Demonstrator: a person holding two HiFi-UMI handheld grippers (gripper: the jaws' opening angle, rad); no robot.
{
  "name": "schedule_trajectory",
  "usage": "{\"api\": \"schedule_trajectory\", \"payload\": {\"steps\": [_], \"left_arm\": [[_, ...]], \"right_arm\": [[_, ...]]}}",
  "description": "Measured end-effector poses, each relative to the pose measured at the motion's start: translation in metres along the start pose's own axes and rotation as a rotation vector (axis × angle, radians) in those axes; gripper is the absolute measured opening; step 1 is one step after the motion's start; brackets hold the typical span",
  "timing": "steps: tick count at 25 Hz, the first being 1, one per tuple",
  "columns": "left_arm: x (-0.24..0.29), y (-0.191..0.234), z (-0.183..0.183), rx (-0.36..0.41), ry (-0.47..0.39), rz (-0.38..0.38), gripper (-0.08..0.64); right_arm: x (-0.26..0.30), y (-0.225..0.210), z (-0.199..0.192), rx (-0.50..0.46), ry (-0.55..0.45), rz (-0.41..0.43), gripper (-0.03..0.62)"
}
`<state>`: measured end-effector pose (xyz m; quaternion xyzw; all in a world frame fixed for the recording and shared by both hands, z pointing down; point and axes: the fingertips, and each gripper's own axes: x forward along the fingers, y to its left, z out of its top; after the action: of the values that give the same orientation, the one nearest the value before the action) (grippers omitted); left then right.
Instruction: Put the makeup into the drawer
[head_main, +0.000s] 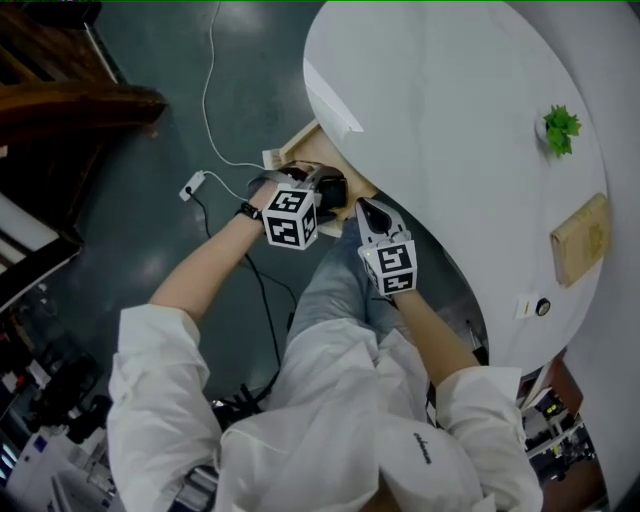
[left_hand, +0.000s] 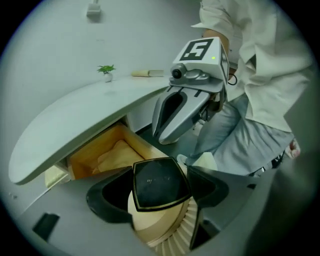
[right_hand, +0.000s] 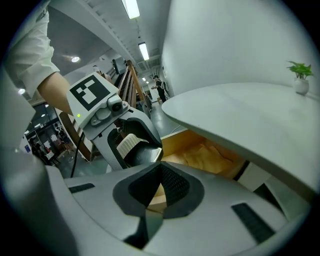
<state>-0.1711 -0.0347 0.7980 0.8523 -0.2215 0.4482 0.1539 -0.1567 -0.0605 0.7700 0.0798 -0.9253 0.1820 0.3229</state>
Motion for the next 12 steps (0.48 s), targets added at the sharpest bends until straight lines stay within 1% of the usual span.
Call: {"api": "schedule_trajectory", "payload": {"steps": [3,8,12], "left_arm": [[0.011,-0.003,0.001,0.08,0.016,-0.071,0.356],[0.026,-0.003,-0.008,0.182,0.051,-0.172,0.356],[0.037,0.004,-0.015,0.23,0.074,-0.238,0.356]], "right_arm": [[0.006,-0.005,-0.008,-0.003,0.015,0.002,0.017],[0.015,-0.007,-0.021,-0.009,0.033,0.006,0.017],[0.022,-0.01,-0.027,0.008,0.039,-0.005,0.017]]}}
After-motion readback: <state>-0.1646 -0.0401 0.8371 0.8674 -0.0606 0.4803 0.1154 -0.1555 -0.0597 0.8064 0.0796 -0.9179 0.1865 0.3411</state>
